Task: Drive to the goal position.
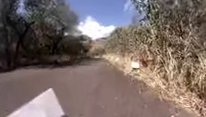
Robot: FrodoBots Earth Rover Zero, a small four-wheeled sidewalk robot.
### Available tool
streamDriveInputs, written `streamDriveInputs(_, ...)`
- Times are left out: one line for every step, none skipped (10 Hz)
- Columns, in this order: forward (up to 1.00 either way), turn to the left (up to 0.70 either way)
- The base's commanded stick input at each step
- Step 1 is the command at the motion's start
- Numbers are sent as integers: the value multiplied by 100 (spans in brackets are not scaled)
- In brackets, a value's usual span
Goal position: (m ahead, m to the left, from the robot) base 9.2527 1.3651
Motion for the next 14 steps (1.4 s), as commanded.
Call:
streamDriveInputs(50,0)
streamDriveInputs(50,0)
streamDriveInputs(50,0)
streamDriveInputs(50,0)
streamDriveInputs(50,0)
streamDriveInputs(50,0)
streamDriveInputs(50,0)
streamDriveInputs(50,0)
streamDriveInputs(50,0)
streamDriveInputs(50,0)
streamDriveInputs(50,0)
streamDriveInputs(50,0)
streamDriveInputs(50,0)
streamDriveInputs(50,0)
